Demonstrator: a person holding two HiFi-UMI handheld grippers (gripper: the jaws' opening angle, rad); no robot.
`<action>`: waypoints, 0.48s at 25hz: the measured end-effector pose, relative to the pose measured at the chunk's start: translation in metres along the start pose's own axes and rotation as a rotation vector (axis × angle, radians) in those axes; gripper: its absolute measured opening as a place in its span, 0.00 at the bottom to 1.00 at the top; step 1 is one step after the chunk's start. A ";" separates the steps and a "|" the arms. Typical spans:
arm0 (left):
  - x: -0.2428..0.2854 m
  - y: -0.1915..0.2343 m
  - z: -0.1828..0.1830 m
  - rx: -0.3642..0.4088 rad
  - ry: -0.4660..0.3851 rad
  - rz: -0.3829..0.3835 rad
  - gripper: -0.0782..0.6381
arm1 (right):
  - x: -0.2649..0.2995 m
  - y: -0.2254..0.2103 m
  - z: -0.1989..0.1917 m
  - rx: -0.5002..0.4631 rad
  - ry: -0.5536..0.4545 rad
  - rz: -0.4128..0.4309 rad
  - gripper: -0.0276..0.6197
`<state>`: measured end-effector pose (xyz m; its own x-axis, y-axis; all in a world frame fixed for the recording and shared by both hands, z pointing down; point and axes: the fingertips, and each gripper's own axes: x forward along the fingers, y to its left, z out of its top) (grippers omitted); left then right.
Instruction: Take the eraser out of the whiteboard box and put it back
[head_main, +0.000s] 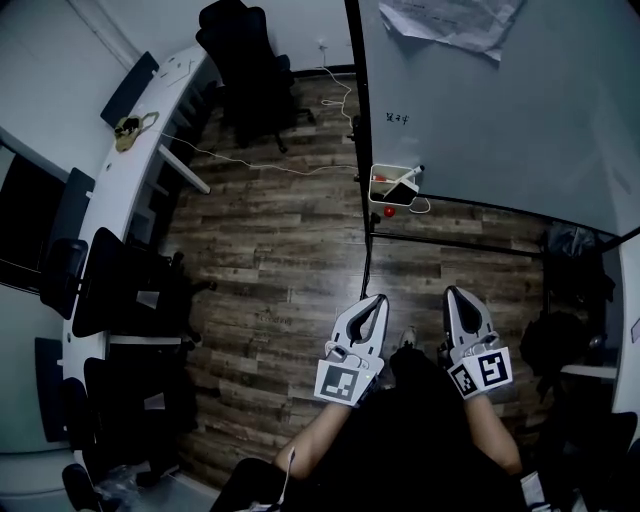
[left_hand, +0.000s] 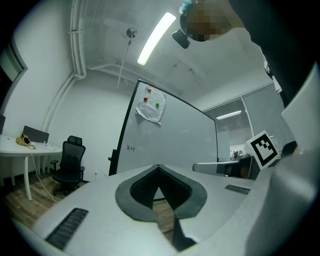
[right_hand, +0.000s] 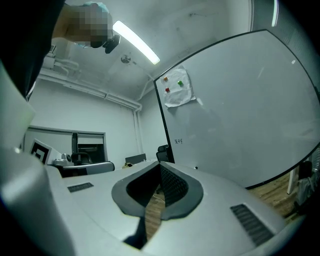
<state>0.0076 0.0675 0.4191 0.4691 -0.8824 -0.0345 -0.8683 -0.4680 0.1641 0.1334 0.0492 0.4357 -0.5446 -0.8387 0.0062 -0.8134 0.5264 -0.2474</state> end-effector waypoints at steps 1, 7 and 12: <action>0.008 0.001 0.000 0.002 0.001 0.008 0.12 | 0.005 -0.007 0.001 0.003 0.003 0.007 0.06; 0.052 0.011 0.014 0.052 -0.022 0.082 0.12 | 0.038 -0.047 0.009 0.022 0.015 0.058 0.06; 0.072 0.007 0.013 0.058 -0.009 0.122 0.12 | 0.059 -0.064 0.019 0.005 0.012 0.127 0.06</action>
<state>0.0327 0.0001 0.4054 0.3580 -0.9333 -0.0265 -0.9269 -0.3587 0.1105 0.1569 -0.0366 0.4332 -0.6457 -0.7635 -0.0139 -0.7368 0.6277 -0.2513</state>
